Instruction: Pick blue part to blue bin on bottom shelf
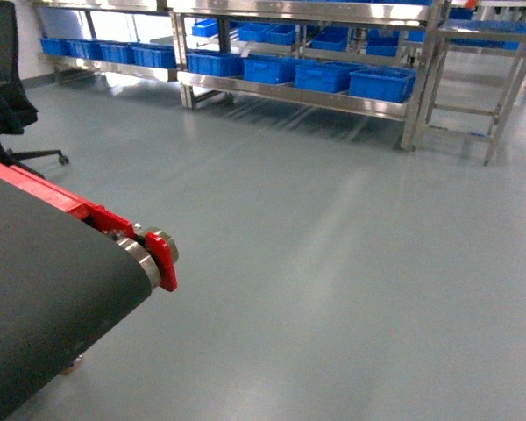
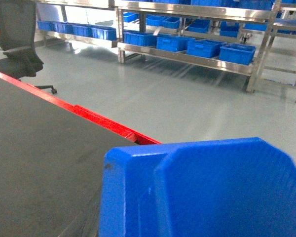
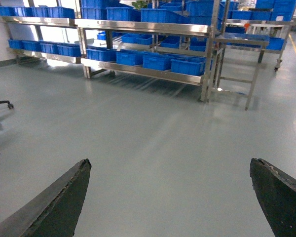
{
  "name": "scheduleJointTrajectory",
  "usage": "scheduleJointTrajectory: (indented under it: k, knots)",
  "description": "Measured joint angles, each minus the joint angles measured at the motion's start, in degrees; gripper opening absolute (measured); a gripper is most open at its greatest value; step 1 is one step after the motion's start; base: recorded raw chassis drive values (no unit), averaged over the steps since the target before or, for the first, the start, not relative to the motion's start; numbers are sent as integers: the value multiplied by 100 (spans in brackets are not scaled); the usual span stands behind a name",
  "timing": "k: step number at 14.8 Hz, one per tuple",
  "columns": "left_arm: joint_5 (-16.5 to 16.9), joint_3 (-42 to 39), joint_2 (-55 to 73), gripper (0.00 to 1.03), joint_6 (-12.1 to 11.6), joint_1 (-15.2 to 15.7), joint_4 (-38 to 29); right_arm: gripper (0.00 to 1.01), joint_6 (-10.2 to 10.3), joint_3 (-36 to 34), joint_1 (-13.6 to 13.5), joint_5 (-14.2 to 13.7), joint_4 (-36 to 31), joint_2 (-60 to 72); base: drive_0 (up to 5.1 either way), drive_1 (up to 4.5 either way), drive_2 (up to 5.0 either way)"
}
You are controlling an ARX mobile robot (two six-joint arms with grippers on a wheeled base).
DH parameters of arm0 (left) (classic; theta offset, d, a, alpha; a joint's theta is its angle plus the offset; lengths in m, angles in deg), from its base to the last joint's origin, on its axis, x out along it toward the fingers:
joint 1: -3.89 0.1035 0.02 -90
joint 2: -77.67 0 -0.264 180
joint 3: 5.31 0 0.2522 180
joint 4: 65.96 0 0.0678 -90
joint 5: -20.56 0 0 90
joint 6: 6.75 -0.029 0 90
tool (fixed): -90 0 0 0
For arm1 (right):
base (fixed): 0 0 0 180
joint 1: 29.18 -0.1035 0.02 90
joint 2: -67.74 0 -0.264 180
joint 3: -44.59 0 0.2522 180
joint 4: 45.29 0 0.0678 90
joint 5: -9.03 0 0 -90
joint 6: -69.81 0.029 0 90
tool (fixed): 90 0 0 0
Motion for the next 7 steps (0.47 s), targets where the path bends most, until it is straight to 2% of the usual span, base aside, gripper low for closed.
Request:
scheduleJointTrajectory:
  k: [7]
  knots:
    - [0,0,4,44,0,0,0,98,0,0,0,0,0,0,-159,-159,-159]
